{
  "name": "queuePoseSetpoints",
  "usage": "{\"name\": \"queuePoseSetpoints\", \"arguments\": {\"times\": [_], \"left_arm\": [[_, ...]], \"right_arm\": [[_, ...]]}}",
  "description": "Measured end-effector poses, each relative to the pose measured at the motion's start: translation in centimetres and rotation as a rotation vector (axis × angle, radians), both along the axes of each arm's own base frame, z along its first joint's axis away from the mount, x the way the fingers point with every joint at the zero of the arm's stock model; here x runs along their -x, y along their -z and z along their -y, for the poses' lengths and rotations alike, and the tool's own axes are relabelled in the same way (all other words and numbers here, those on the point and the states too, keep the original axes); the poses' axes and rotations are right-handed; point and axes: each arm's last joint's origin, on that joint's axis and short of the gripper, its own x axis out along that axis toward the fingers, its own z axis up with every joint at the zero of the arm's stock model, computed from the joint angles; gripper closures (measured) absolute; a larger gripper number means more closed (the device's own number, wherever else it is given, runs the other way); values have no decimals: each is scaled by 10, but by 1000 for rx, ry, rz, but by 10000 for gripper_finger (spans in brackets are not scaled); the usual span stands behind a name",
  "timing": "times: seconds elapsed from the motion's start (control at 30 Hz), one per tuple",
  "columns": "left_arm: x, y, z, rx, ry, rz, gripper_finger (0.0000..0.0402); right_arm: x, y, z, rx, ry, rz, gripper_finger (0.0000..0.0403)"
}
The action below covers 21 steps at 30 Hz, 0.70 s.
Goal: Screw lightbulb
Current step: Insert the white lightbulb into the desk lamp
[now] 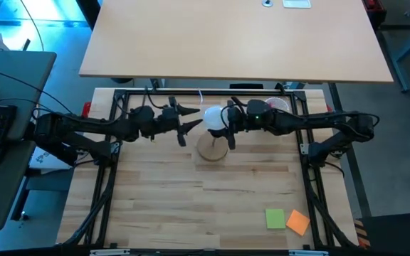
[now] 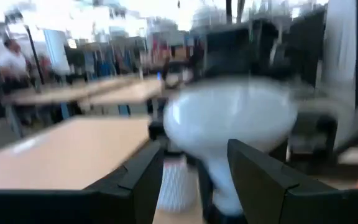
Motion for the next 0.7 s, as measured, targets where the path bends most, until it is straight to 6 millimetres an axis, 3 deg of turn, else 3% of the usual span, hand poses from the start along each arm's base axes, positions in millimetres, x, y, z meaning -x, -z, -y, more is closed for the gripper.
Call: {"name": "queuePoseSetpoints", "arguments": {"times": [0.2,0.37,0.7], "left_arm": [[-2,19,0,44,1,-163,227],[-13,39,2,98,39,-227,227],[-35,73,2,127,104,-276,227]], "right_arm": [[-2,-20,-9,21,-91,143,271],[-10,5,-2,-86,54,49,271],[-10,5,3,-92,89,63,272]]}}
